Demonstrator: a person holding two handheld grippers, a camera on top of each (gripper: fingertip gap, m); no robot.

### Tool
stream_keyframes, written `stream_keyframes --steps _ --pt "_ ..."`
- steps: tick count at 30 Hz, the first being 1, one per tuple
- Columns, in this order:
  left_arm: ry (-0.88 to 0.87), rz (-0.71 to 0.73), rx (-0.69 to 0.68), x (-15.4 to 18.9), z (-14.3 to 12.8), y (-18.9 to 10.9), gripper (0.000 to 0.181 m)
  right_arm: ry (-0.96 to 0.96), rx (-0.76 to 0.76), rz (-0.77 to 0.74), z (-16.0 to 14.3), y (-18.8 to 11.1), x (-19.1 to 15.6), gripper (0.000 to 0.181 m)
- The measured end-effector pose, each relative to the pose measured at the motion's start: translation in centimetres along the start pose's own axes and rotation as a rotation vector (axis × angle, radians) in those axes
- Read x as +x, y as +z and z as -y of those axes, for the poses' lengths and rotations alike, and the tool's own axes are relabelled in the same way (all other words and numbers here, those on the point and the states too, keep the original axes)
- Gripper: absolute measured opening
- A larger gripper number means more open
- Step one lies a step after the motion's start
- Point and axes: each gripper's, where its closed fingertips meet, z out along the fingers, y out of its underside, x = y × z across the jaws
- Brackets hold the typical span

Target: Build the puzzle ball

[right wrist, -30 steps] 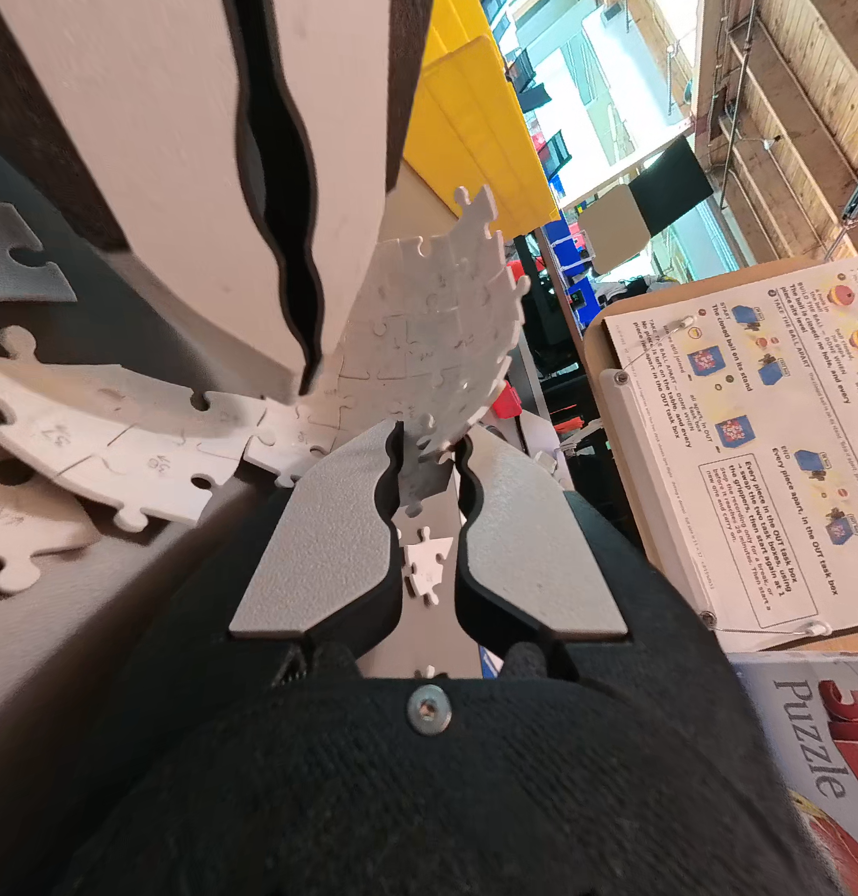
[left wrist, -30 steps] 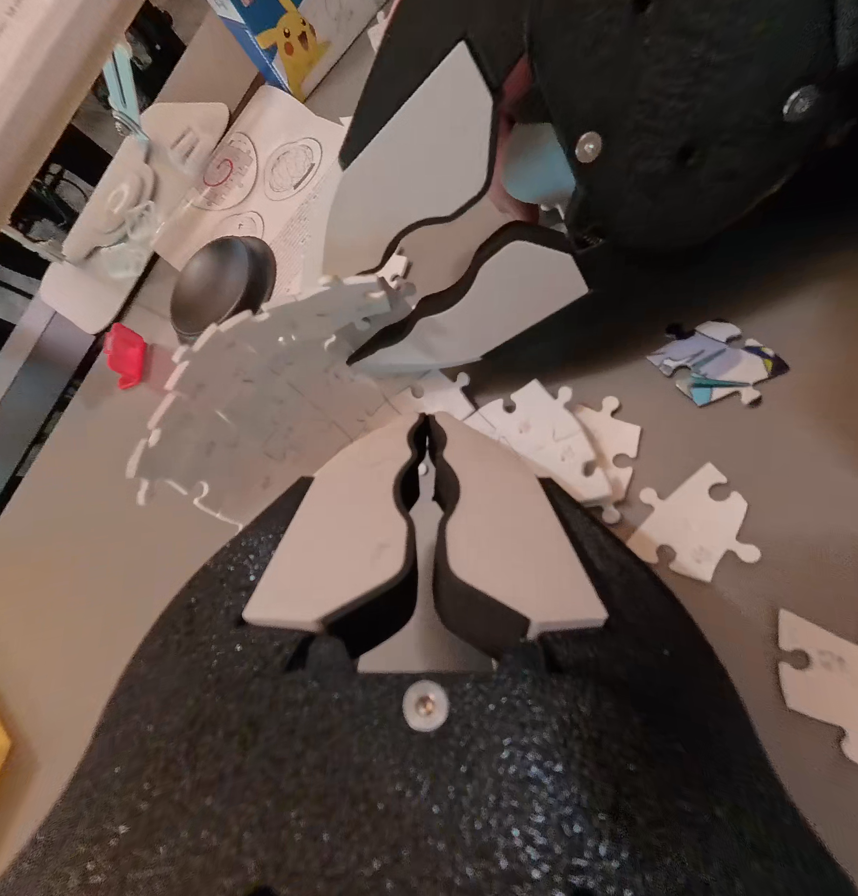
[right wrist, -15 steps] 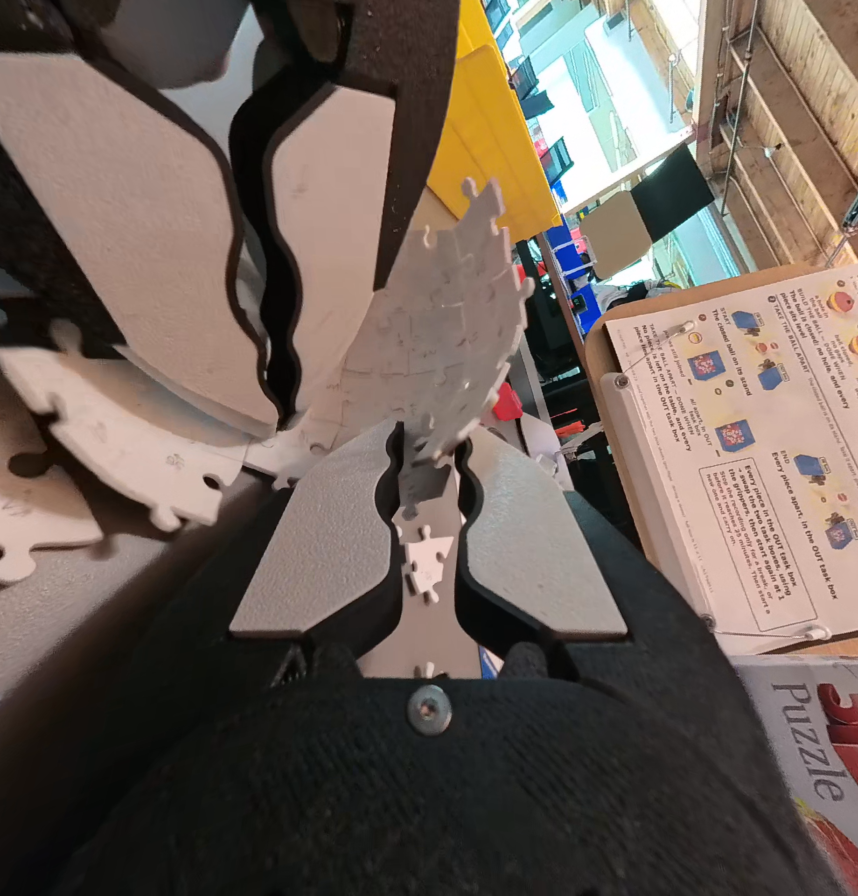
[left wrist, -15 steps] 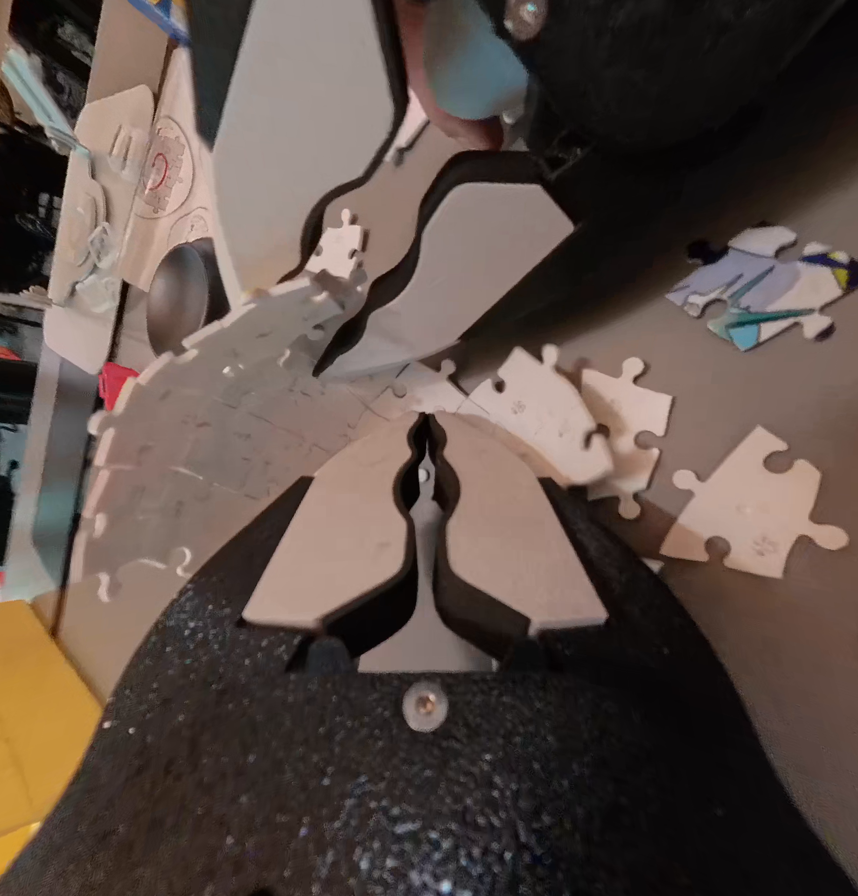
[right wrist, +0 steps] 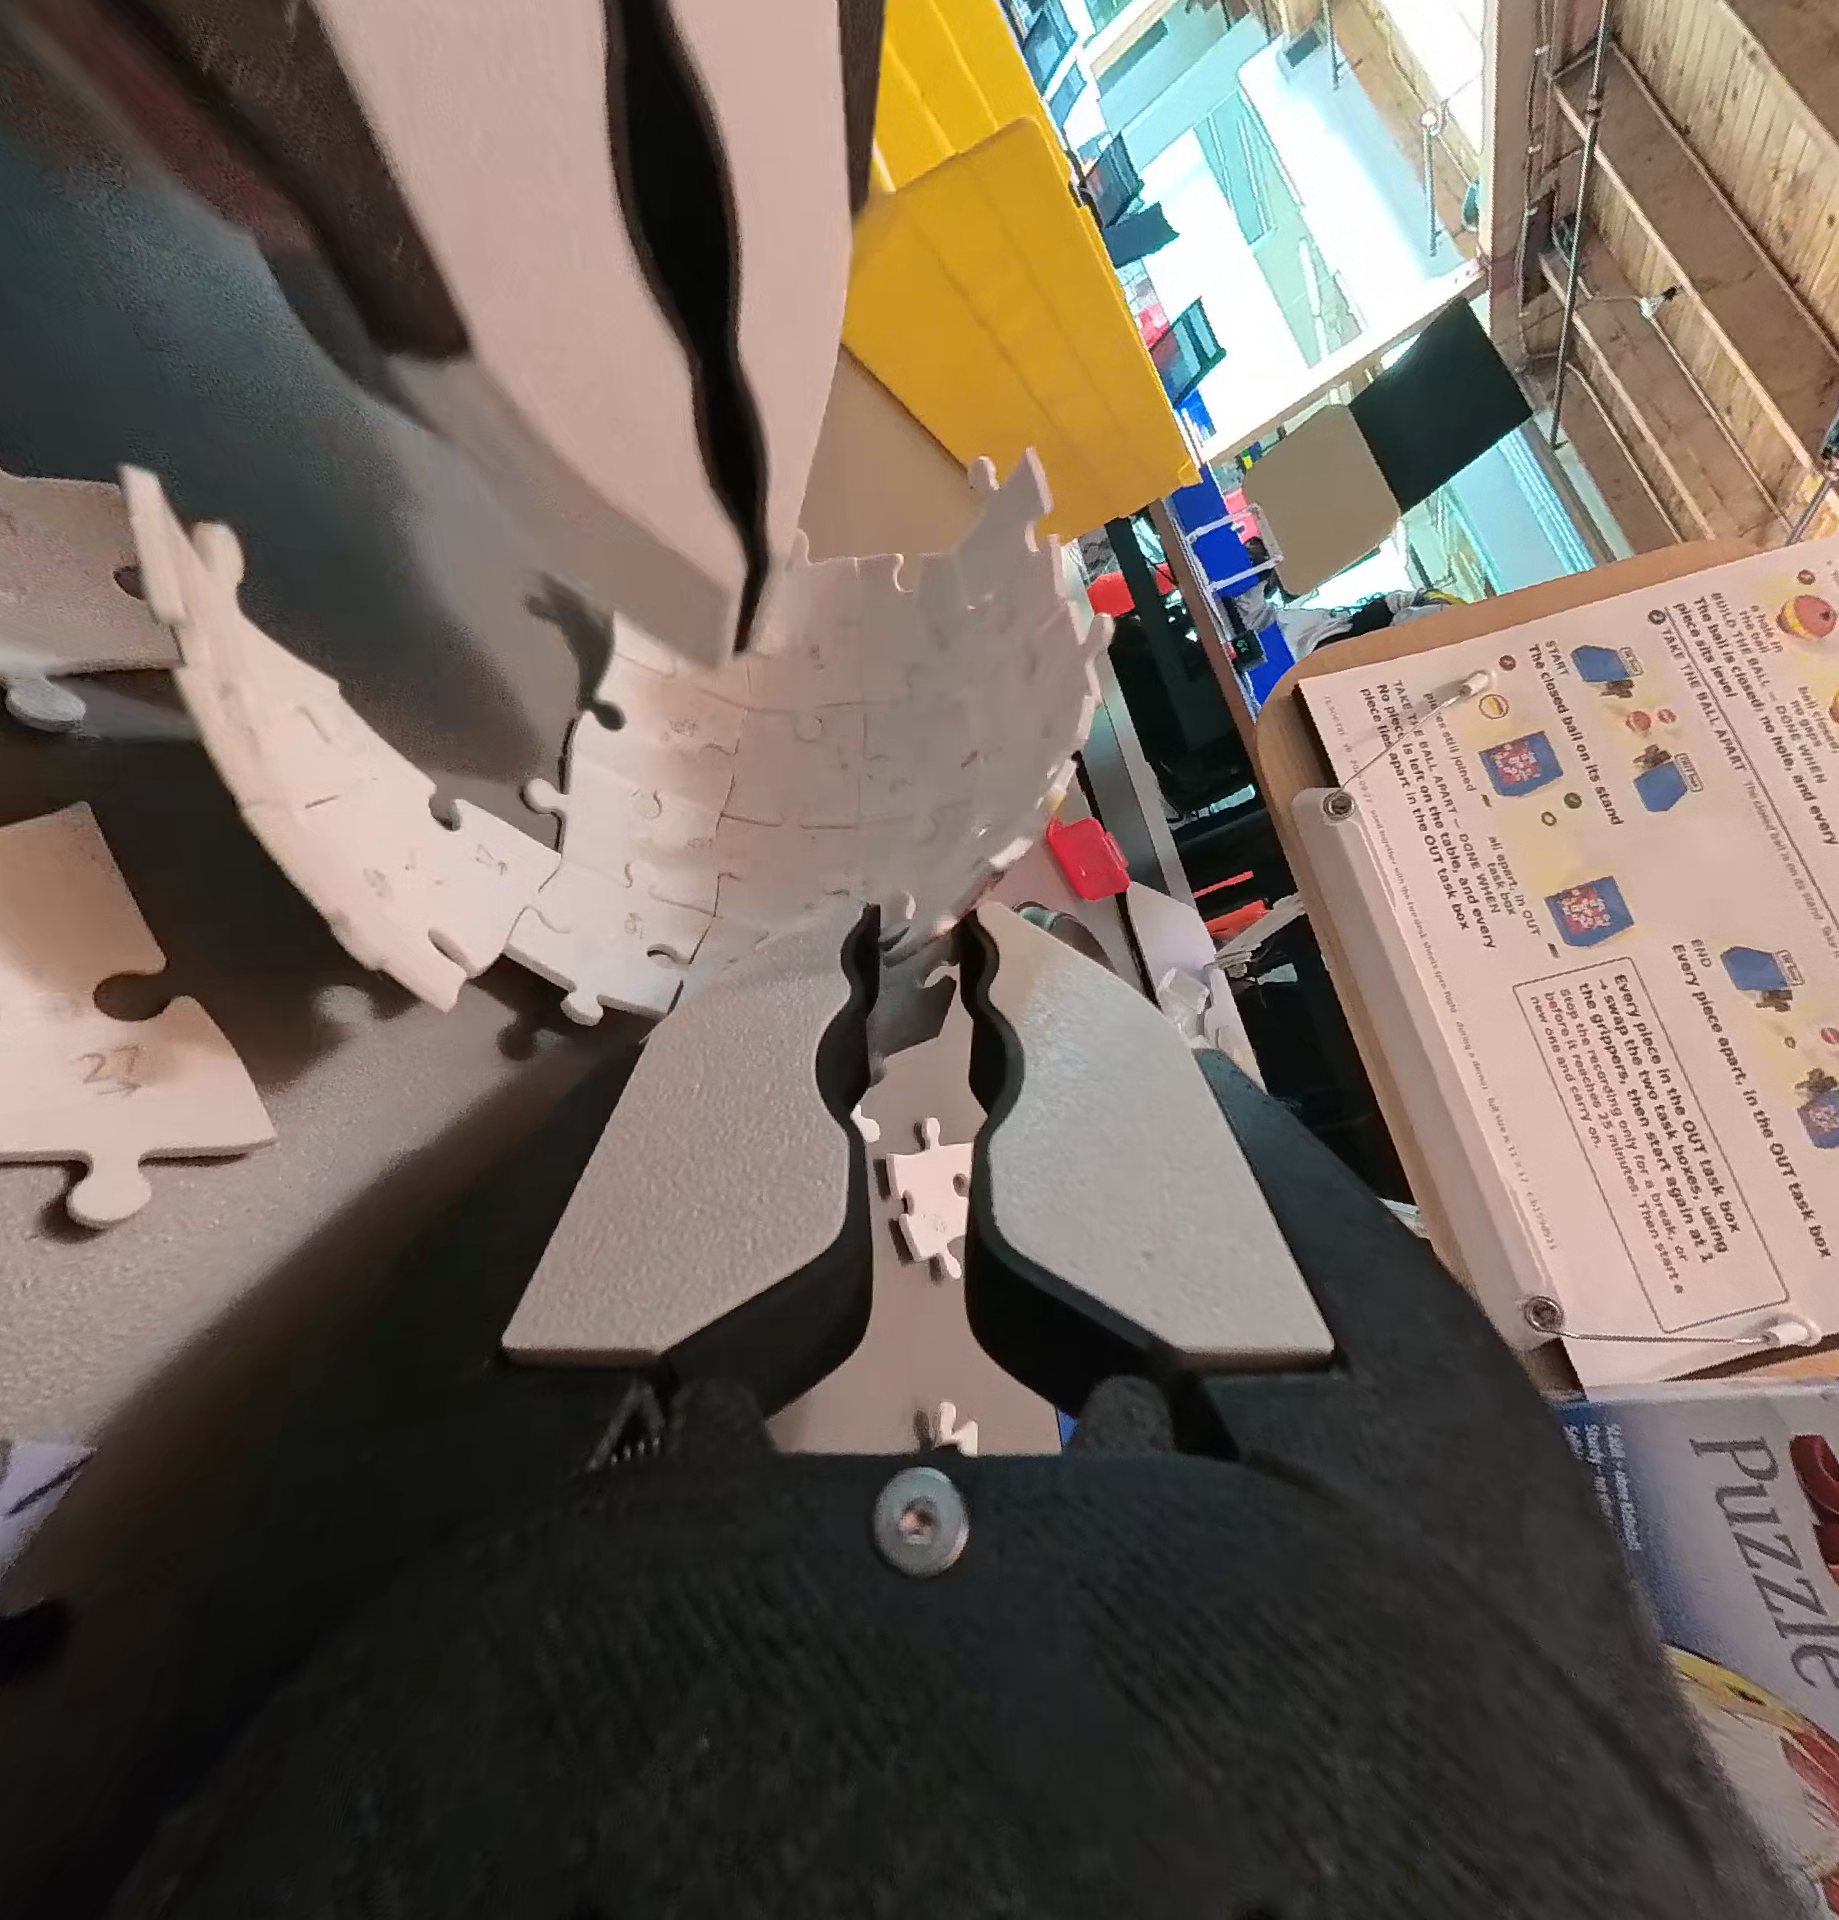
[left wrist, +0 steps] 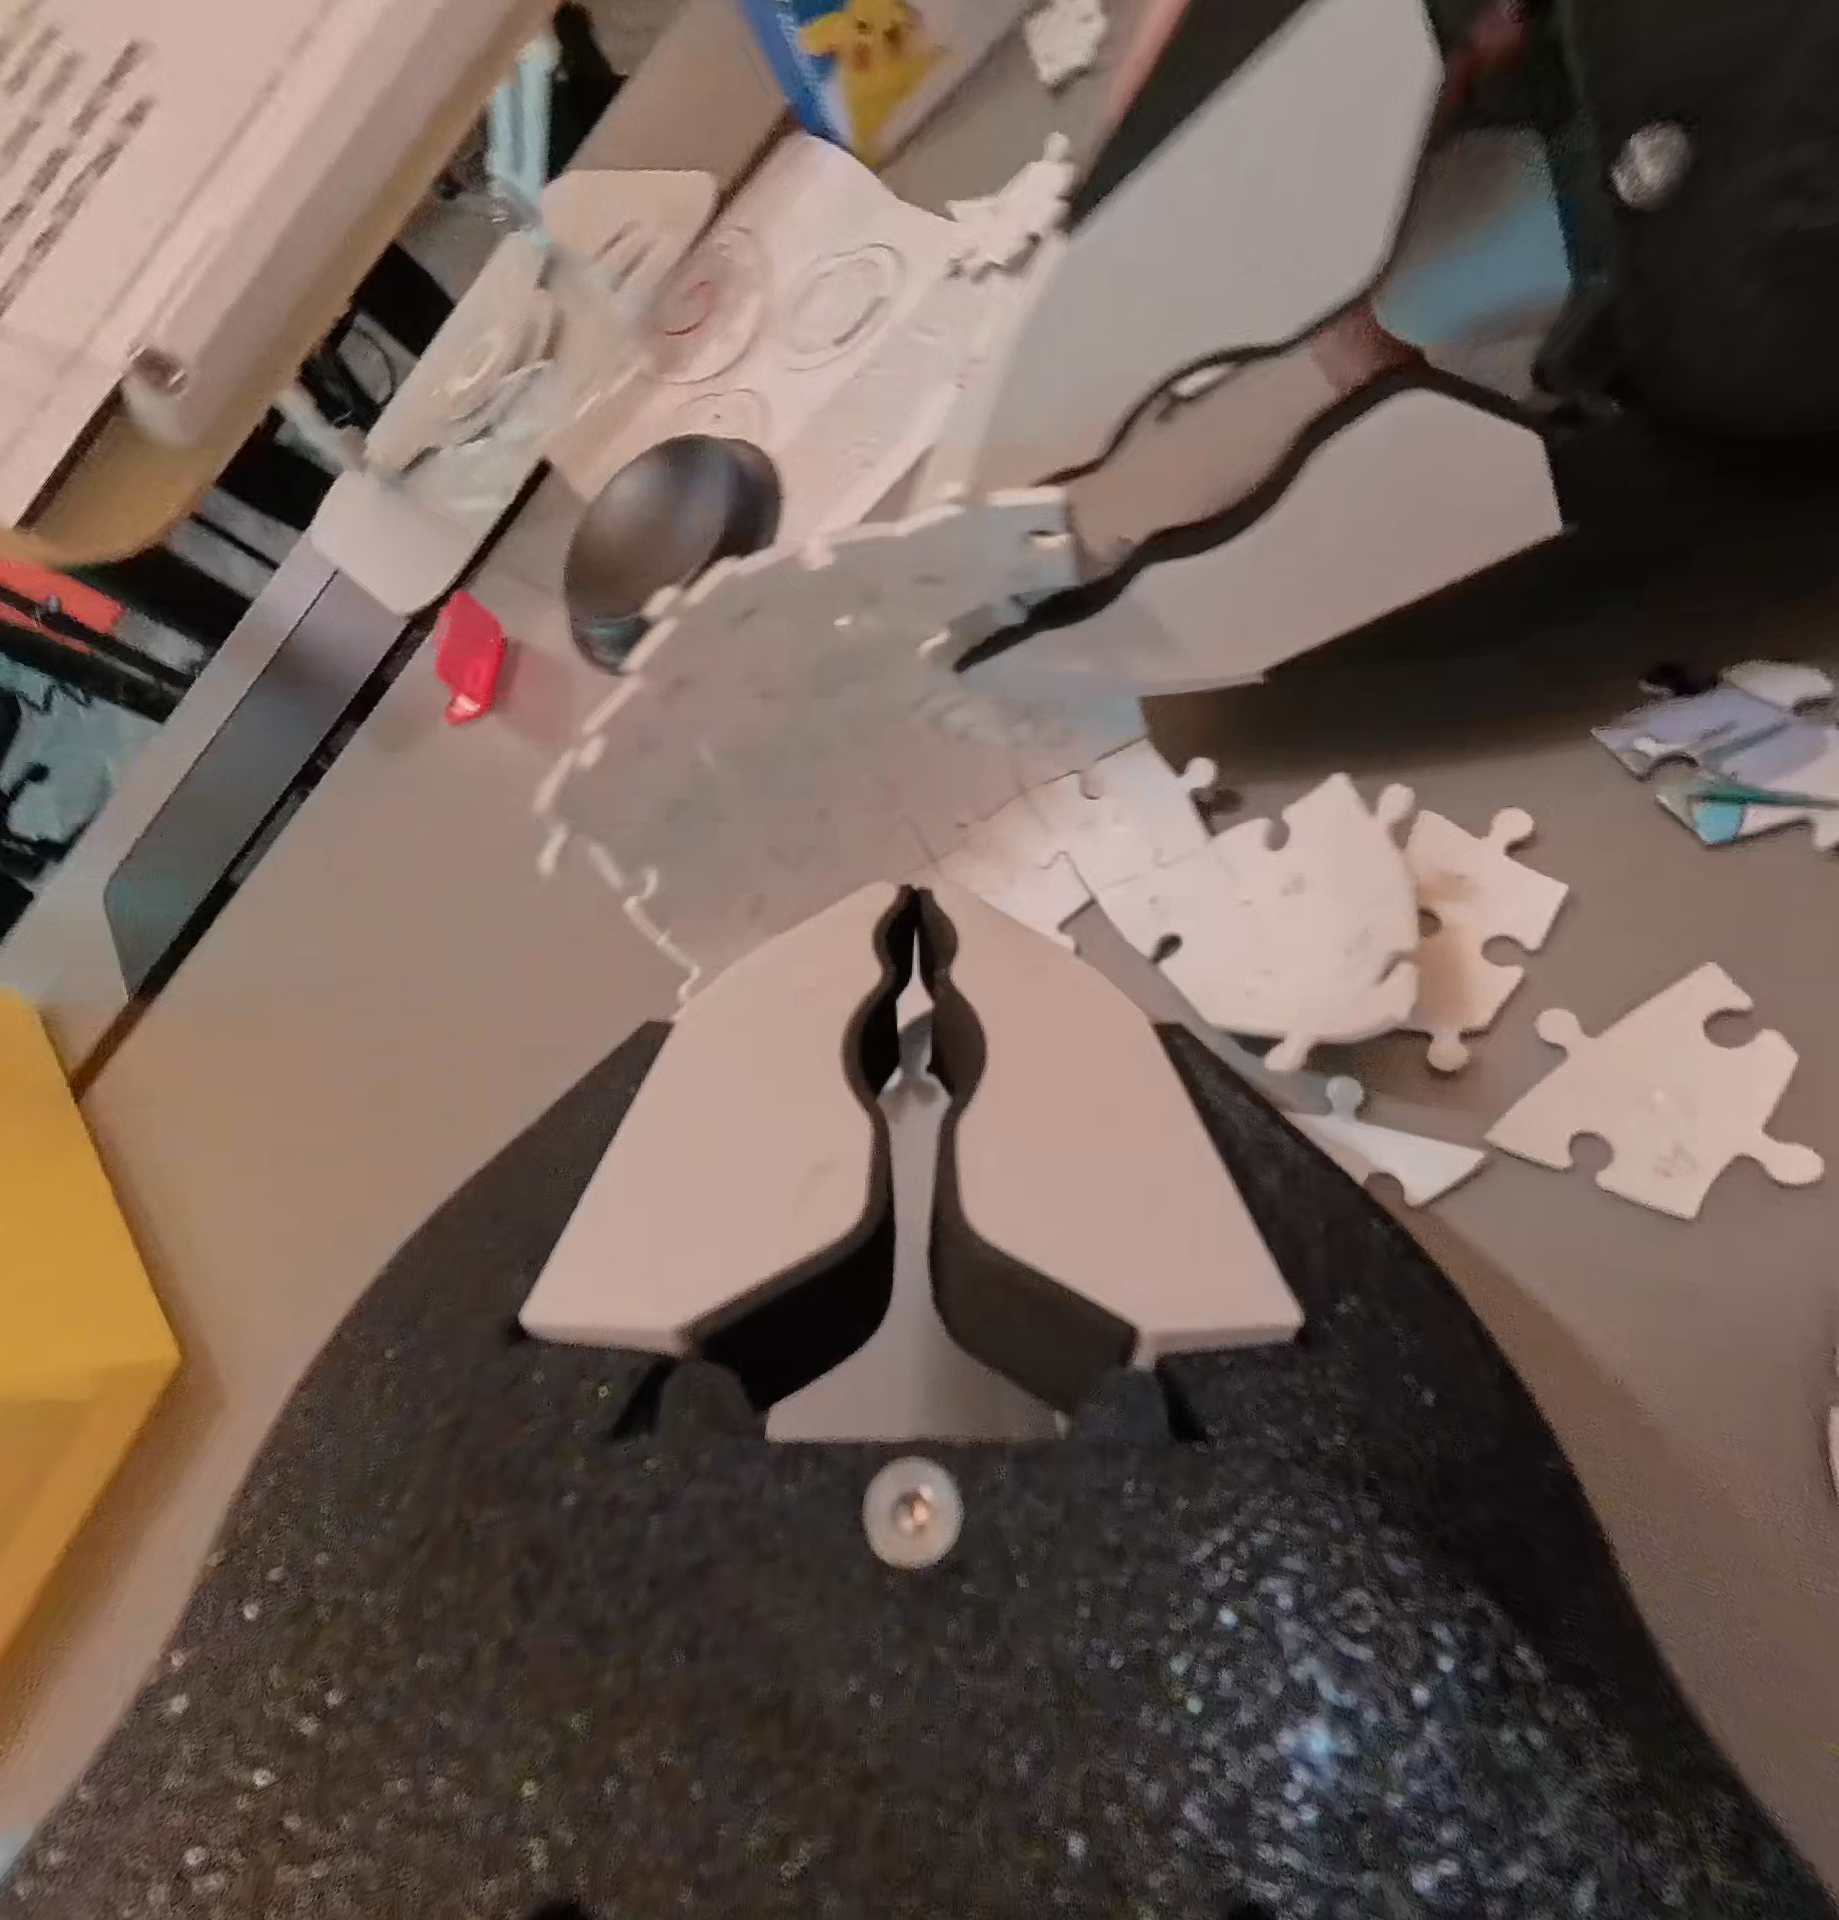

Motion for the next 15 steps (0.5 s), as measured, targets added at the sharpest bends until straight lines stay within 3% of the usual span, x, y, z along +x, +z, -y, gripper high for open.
stream_keyframes --steps 4,8,11,15 --pt "-0.203 0.078 0.054 -3.1 0.3 -1.3 0.009 0.004 -0.001 0.002 0.0 0.0 0.0 0.015" --pt "-0.216 0.056 0.011 -5.1 -0.7 -0.1 0.043 0.004 -0.003 0.002 -0.1 0.1 0.0 0.015" --pt "-0.167 -0.031 -0.002 -5.1 -1.1 1.4 0.044 0.005 -0.003 0.000 -0.1 0.1 0.0 0.014" --pt "-0.227 -0.198 -0.040 -4.0 -1.1 2.9 0.036 0.014 0.001 -0.004 0.0 0.0 0.2 0.014"
